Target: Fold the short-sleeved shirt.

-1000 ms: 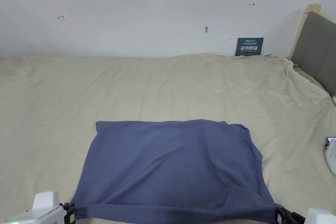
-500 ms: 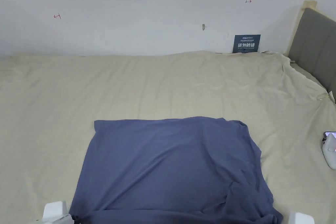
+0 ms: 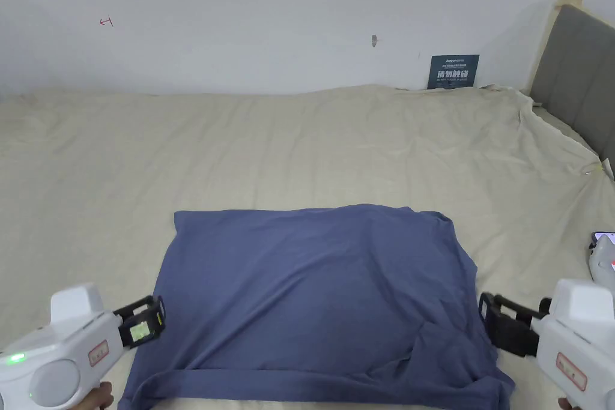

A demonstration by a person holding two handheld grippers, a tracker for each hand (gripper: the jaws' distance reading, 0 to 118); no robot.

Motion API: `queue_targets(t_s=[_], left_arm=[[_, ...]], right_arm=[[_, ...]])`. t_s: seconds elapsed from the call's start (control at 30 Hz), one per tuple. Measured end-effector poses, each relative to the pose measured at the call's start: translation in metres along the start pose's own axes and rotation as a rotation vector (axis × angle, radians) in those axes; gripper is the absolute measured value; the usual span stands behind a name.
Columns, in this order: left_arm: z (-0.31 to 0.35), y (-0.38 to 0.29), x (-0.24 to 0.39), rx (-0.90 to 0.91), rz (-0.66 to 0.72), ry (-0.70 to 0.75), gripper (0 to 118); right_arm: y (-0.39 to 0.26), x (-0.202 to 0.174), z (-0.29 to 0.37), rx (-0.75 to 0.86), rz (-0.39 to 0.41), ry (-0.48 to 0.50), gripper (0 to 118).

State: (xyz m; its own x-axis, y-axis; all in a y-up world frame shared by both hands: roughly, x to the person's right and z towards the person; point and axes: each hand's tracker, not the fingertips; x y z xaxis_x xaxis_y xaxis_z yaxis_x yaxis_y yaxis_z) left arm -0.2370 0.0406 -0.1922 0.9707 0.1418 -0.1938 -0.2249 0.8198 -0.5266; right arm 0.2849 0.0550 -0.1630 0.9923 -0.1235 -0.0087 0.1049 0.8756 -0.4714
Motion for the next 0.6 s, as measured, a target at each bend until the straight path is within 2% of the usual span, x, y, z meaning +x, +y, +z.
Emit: queue_targets(t_s=[0.13, 0.23, 0.27, 0.33, 0.37, 0.4, 0.43, 0.6], left_arm=[[0.022, 0.021, 0.022, 0.128, -0.064, 0.017, 97], [0.033, 0.021, 0.033, 0.247, -0.097, 0.019, 82], [0.037, 0.020, 0.034, 0.277, -0.101, 0.006, 71], [0.040, 0.018, 0.036, 0.320, -0.093, -0.013, 40], [0.042, 0.016, 0.037, 0.330, -0.102, -0.016, 18], [0.043, 0.015, 0.038, 0.333, -0.106, -0.019, 4], [0.044, 0.014, 0.039, 0.326, -0.116, -0.031, 0], [0.050, 0.008, 0.043, 0.343, -0.169, -0.051, 0]], right_arm=[[0.027, -0.019, 0.021, 0.148, 0.012, -0.008, 73], [0.034, -0.035, 0.030, 0.227, 0.068, -0.051, 45], [0.035, -0.040, 0.033, 0.241, 0.093, -0.062, 32], [0.036, -0.047, 0.037, 0.261, 0.104, -0.069, 9], [0.035, -0.049, 0.038, 0.276, 0.108, -0.061, 5], [0.034, -0.050, 0.039, 0.288, 0.114, -0.062, 2], [0.034, -0.052, 0.041, 0.303, 0.123, -0.060, 0], [0.031, -0.058, 0.046, 0.338, 0.125, -0.049, 0]])
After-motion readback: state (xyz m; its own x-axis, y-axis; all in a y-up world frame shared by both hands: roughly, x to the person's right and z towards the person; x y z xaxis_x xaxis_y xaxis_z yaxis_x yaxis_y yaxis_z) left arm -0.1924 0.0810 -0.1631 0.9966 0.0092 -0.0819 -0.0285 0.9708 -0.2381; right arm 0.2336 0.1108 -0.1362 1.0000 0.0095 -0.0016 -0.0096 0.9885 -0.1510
